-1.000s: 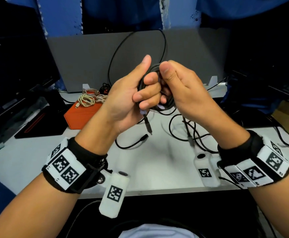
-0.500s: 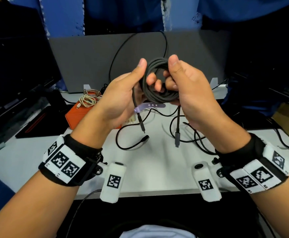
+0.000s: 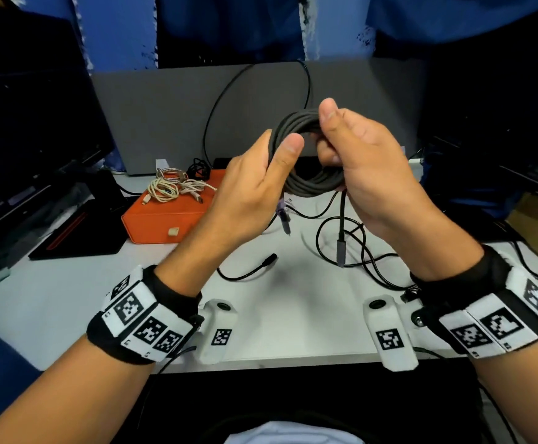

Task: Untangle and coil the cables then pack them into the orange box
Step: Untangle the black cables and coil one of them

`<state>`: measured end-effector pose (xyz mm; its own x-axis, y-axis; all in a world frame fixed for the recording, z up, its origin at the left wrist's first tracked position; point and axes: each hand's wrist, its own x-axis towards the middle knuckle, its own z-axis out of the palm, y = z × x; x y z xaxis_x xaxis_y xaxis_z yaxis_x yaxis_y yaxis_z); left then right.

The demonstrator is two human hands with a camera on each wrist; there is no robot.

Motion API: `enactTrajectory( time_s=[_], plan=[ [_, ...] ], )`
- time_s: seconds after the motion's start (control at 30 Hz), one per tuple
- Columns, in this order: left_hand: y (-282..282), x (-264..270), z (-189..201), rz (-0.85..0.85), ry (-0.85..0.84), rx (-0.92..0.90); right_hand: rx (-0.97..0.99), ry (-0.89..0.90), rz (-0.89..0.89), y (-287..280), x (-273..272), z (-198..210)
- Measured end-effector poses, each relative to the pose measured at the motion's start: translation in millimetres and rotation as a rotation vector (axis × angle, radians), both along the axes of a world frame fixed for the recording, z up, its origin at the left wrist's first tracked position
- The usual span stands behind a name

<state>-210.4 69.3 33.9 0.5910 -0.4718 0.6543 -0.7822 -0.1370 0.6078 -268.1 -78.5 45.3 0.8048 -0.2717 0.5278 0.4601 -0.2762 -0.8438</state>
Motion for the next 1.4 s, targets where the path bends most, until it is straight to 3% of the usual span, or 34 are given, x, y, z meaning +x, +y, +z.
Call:
enactTrajectory(
  time_s=[0.13, 0.33, 0.43, 0.67, 0.73, 0.8, 0.9, 1.0, 1.07, 1.13, 1.23, 1.4],
  plan=[
    [-3.8, -3.6, 1.7, 0.086, -0.050, 0.010, 0.120, 0.009, 0.063, 2.4, 0.7, -0.6],
    [-11.3, -3.6, -0.1, 0.202, 0.077, -0.263, 0.135, -0.065, 0.060, 25.7, 4.3, -12.0],
    [-13.7, -4.2, -3.5, 0.181, 0.094, -0.253, 0.246, -0.002, 0.090, 30.4, 0.0, -13.5],
    [-12.0, 5.8, -5.2, 0.068, 0.153, -0.180, 0.511, 0.108, 0.374, 16.3, 0.0, -6.5],
    [-9.2, 7.9, -2.7, -0.024, 0.254, -0.089, 0.466, 0.123, 0.317, 10.0, 1.4, -7.1],
    [0.4, 14.6, 4.8, -0.117, 0.351, 0.099, 0.299, 0.150, 0.175, 4.0, 1.9, -4.5],
    [22.5, 29.9, 11.8, -0.158, 0.272, 0.392, 0.075, 0.162, 0.005, -3.2, 4.6, -1.2],
    [38.2, 38.9, 16.7, -0.164, 0.230, 0.488, -0.073, 0.147, -0.063, -9.1, 7.9, -1.1],
    [43.7, 38.8, 21.1, -0.204, 0.294, 0.389, -0.219, 0.125, -0.100, -10.5, 9.1, -3.3],
    [42.6, 36.6, 25.0, -0.256, 0.375, 0.178, -0.331, 0.115, -0.141, -10.8, 8.8, -7.1],
    [36.8, 32.4, 27.8, -0.310, 0.424, -0.114, -0.371, 0.088, -0.144, -6.8, 9.5, -11.9],
    [26.1, 24.9, 24.6, -0.279, 0.343, -0.192, -0.291, 0.066, -0.106, -3.2, 10.4, -11.6]
  ],
)
